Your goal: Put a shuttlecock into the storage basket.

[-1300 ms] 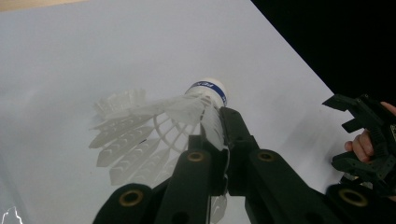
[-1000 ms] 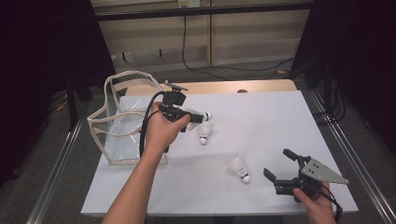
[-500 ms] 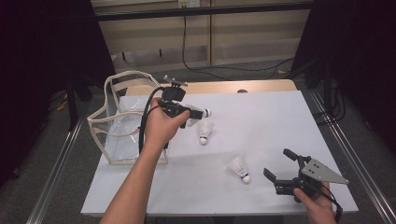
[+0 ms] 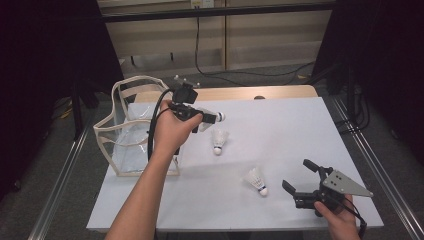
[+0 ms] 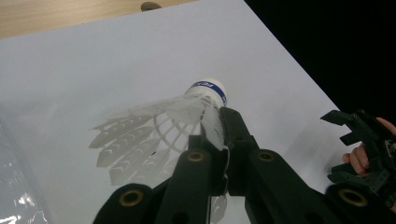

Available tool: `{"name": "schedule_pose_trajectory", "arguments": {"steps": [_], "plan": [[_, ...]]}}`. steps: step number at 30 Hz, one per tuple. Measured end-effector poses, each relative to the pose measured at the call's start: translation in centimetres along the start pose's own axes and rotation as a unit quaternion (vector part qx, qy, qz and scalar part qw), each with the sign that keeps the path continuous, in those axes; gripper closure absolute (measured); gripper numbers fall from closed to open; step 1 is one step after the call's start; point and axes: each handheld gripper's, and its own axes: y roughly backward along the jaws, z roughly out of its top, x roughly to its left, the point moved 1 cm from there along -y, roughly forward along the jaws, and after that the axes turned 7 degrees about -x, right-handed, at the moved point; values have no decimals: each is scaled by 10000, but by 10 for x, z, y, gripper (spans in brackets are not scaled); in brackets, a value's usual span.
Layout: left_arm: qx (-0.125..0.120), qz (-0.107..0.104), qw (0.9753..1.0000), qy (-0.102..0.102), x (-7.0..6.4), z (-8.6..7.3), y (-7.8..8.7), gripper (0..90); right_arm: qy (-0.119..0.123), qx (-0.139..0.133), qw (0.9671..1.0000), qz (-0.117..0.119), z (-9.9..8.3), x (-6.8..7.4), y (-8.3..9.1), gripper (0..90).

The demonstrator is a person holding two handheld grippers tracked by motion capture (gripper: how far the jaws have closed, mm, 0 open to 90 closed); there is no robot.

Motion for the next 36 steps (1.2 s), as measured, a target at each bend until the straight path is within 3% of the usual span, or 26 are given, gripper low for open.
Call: {"name": "schedule_pose_trajectory", "arguments": {"steps": [36], "plan": [[-25,97,9999,34,0,25,10,897,-29,13,10000,57,-1,-1,-2,14]]}}
